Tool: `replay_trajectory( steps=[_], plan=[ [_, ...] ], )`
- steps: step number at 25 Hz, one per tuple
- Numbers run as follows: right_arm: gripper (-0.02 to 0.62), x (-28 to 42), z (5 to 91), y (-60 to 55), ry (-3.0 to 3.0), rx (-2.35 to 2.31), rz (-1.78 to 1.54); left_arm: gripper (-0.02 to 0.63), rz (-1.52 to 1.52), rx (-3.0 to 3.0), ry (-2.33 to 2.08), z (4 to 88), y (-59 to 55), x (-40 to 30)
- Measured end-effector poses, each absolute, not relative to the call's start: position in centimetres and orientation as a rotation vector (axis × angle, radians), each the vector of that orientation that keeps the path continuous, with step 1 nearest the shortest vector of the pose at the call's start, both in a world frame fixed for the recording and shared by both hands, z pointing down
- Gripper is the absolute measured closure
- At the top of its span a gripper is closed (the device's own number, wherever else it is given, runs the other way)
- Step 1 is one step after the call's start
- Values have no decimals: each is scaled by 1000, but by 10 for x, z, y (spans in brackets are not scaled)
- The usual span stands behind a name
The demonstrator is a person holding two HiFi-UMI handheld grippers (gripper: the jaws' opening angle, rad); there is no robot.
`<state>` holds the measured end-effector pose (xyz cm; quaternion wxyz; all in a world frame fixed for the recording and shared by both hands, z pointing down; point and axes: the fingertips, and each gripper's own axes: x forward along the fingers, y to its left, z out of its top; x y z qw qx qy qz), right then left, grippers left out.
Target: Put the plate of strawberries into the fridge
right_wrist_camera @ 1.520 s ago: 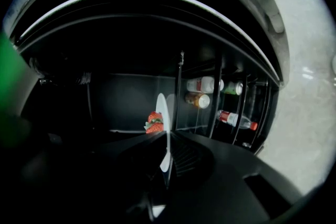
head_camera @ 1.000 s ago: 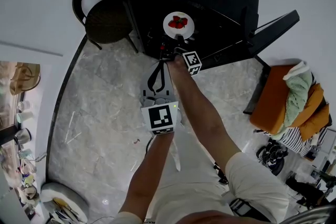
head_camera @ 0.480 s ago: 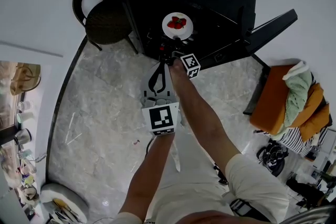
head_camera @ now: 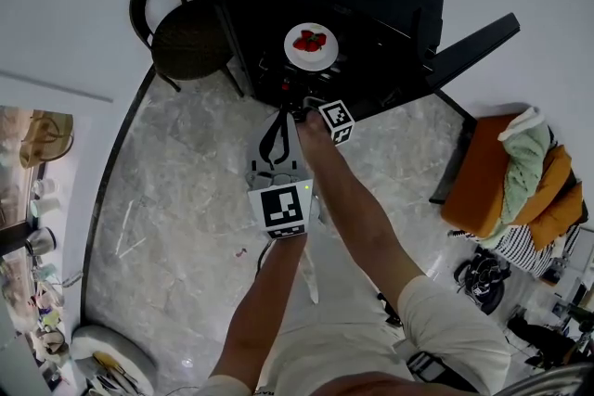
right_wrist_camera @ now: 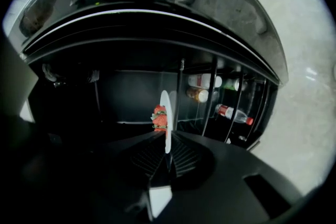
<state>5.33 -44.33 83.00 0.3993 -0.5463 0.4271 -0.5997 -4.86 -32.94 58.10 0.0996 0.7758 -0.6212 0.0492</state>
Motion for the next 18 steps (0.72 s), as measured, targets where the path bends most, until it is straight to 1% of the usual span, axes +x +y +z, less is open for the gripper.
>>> replay_trajectory(
  steps=[3,18],
  plan=[
    [583,53,824,-440,1099,-1368,-1516,603,148,2294,-1838,579,-326,-46],
    [583,39,778,-420,1201,-1259,-1516,603,199,2310,-1859,563,-311,-52]
  ],
)
